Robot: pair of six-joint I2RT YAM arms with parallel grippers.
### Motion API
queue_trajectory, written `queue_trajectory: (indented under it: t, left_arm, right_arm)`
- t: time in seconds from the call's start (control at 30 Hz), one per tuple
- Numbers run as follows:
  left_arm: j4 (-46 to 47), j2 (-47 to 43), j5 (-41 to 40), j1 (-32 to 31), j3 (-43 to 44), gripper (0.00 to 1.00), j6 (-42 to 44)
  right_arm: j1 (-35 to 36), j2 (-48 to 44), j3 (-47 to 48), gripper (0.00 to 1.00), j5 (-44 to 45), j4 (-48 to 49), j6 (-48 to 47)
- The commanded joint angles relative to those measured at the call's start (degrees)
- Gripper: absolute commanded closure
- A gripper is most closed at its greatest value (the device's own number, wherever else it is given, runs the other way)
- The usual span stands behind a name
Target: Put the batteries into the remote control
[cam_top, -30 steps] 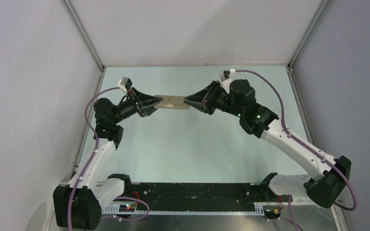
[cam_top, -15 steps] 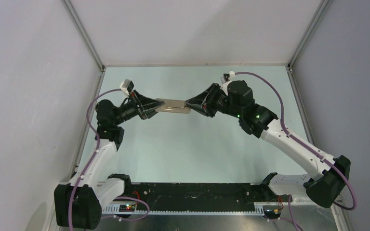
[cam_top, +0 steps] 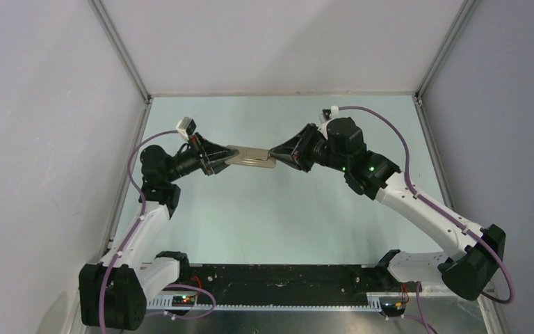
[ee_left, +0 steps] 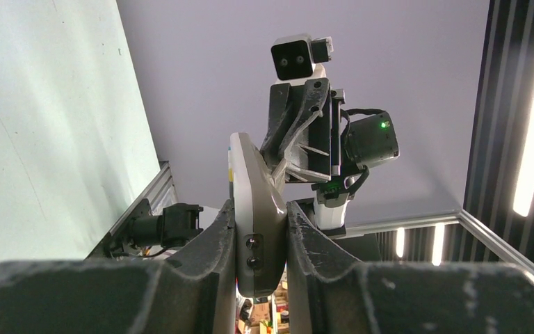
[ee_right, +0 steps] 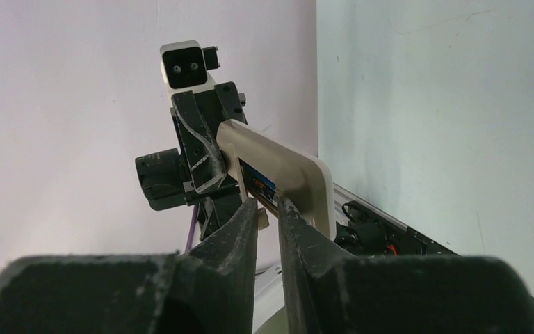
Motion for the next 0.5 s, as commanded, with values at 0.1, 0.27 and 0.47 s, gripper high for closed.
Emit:
queue_trajectory:
  t: [0.1, 0.27, 0.47]
  left_arm:
    - [3.5, 0.0, 1.2, -0.6, 0.9, 1.0, -0.4]
    - [3.5, 0.0, 1.3, -0.5, 0.9, 1.0, -0.5]
    - [3.5, -0.1, 1.3, -0.6, 0.9, 1.0, -0.6]
  right_arm:
    - [-0.2, -0.7, 0.0, 0.72, 2.3, -3.2, -1.6]
    - [-0.6, -1.5, 0.0, 0.68, 3.3, -3.8, -1.9]
    - [-1.1, -1.7, 0.1, 0.84, 4.1, -5.0, -2.1]
